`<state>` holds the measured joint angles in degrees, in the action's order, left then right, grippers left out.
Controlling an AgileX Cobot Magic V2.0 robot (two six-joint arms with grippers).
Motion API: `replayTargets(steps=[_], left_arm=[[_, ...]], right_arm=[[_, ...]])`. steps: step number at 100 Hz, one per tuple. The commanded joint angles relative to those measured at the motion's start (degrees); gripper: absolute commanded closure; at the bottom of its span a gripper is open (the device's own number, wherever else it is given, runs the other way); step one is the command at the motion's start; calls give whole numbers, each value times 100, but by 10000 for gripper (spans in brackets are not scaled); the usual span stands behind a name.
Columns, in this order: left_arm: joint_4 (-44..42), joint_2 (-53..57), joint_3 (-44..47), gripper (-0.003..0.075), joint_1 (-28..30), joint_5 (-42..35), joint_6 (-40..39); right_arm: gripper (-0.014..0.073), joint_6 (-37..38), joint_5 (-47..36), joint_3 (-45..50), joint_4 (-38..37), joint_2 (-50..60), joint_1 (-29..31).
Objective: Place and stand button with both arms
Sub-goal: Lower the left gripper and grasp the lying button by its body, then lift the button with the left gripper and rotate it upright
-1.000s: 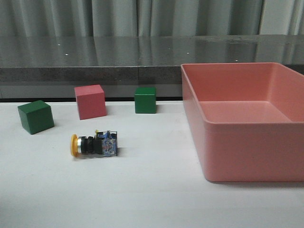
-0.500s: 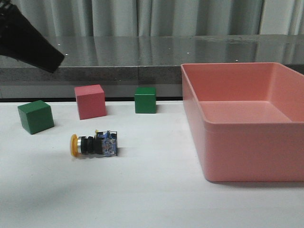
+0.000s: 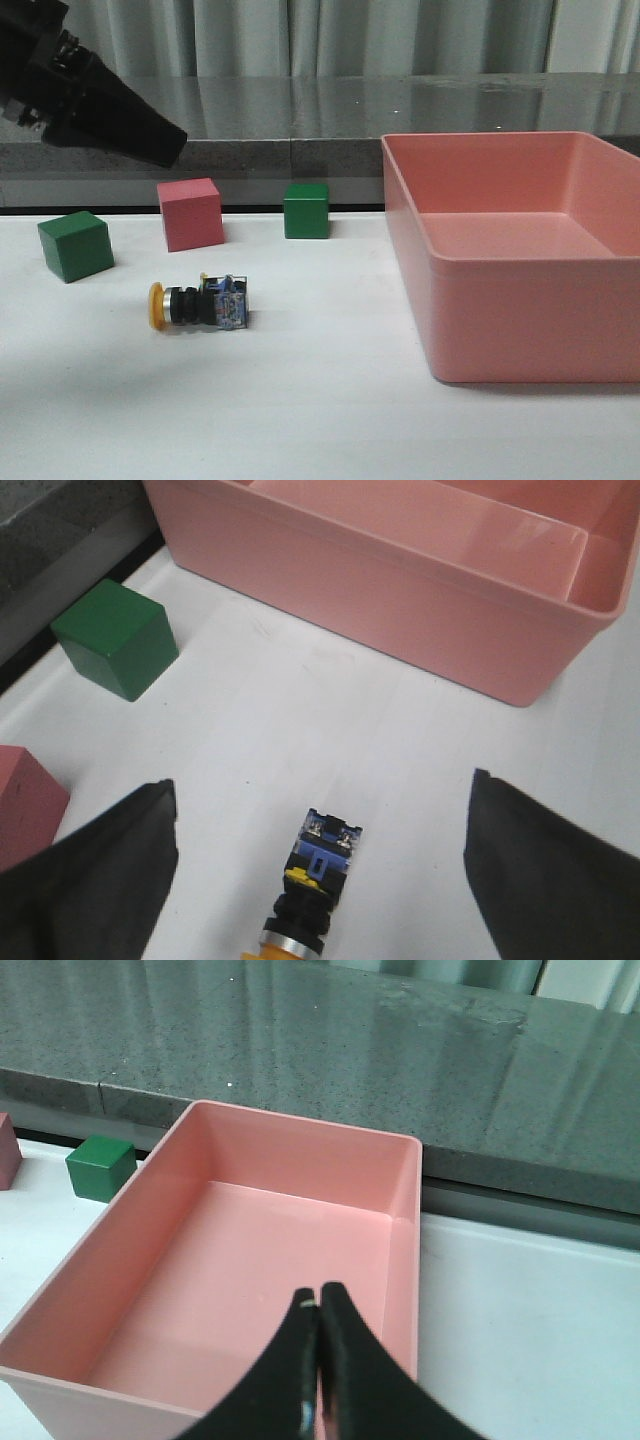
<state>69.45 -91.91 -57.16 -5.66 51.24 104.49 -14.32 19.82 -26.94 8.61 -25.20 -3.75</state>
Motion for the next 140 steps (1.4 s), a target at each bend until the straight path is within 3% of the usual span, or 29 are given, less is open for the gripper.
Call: replayTargets(steps=[1, 26, 82, 111, 134, 140], left_arm=[[390, 42, -172, 156, -37, 111, 622], [390, -609, -172, 156, -37, 255, 1631], [516, -2025, -172, 174, -37, 318, 2062], [587, -2216, -172, 395, -37, 188, 2248], [575, -2178, -185, 735, -29, 254, 2257], [601, -2097, -229, 740, -29, 400, 2220]], right_arm=[[655, -17, -395, -147, 26, -11, 14], [655, -17, -394, -147, 26, -11, 14], [655, -17, -394, -147, 26, -11, 14], [655, -17, -394, -147, 26, -11, 14], [655, -17, -394, -147, 26, -11, 14], [655, -17, -394, -147, 26, -11, 14]])
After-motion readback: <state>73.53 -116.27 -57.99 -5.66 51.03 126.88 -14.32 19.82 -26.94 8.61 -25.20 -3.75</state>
